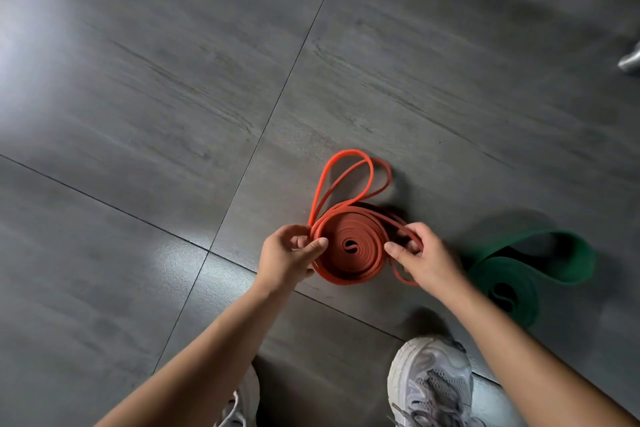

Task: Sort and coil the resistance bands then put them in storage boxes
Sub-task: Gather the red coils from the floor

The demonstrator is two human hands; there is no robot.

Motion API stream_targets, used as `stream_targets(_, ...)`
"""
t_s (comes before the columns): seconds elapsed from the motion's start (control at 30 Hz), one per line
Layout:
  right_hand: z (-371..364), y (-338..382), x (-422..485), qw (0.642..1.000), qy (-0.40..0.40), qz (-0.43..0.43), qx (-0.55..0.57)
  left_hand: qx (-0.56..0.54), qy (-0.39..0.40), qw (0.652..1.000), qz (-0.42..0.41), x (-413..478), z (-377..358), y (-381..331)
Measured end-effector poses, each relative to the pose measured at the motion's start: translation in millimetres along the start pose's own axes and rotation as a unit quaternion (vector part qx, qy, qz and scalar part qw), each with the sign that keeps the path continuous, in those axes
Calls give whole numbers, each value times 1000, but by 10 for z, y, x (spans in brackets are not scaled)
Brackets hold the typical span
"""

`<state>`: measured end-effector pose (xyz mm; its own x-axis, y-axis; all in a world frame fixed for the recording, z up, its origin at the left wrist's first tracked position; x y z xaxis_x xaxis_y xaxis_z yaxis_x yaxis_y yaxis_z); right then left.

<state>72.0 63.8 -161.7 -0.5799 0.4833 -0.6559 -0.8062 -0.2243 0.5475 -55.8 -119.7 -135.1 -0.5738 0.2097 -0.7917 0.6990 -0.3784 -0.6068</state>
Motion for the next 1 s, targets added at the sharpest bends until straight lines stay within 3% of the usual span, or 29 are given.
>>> stream_targets(0.3, -57, 89, 73, 999, 20, 43, -8, 38, -30, 999, 0, 23, 92, 154)
stream_targets(0.47, -64, 58, 82, 999, -5, 33, -34, -11, 45, 998, 34, -34, 58, 164)
stream_targets(0.77, 139, 46, 146, 990, 89, 49, -101, 22, 5, 1000, -18, 0, 69, 157)
stream_targets(0.9, 240, 176, 240, 971, 33, 85, -223, 10, 9, 1000, 23, -46, 18, 262)
stream_targets(1.0, 301, 272, 274, 975, -59, 95, -190, 64, -23, 998, -13, -25, 22, 281)
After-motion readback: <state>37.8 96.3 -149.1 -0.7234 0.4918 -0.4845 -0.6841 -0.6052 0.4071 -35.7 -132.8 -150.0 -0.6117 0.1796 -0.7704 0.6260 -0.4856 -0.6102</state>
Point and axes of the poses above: each hand's wrist, its own x-axis towards the middle knuckle, its own z-axis out of the back of the hand, y = z × x, the point moved 1 cm from there along x, towards the middle knuckle, and after that the axes turned 7 degrees about -x, right-handed, at the moved point
